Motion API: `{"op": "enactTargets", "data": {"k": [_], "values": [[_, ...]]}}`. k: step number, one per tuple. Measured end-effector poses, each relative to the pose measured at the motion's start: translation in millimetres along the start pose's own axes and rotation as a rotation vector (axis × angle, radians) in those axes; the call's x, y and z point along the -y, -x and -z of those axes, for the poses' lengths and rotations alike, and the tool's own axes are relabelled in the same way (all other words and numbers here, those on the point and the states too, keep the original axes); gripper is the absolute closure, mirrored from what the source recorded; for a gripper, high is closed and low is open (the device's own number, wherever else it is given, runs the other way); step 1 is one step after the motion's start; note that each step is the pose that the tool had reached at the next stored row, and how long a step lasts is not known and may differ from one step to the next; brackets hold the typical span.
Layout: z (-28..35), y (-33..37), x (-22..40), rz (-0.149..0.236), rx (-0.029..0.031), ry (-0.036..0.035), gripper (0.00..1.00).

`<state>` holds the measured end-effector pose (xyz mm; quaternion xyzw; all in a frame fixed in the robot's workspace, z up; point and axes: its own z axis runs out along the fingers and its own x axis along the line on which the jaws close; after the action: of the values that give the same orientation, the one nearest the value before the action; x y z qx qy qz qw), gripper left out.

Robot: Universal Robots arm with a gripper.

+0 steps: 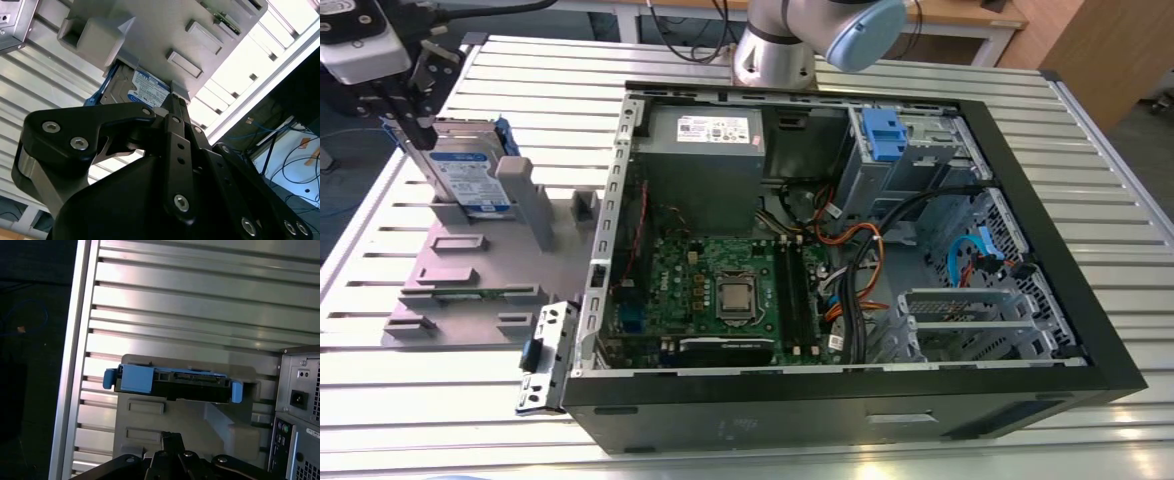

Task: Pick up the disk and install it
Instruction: 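Pick up the disk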

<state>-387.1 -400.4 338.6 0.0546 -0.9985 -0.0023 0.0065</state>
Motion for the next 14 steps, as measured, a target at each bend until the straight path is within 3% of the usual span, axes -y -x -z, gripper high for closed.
{"op": "enactTargets", "data": {"k": [14], "values": [[0.0, 0.0, 0.0, 0.044, -0.0003, -0.0005, 0.89]]}}
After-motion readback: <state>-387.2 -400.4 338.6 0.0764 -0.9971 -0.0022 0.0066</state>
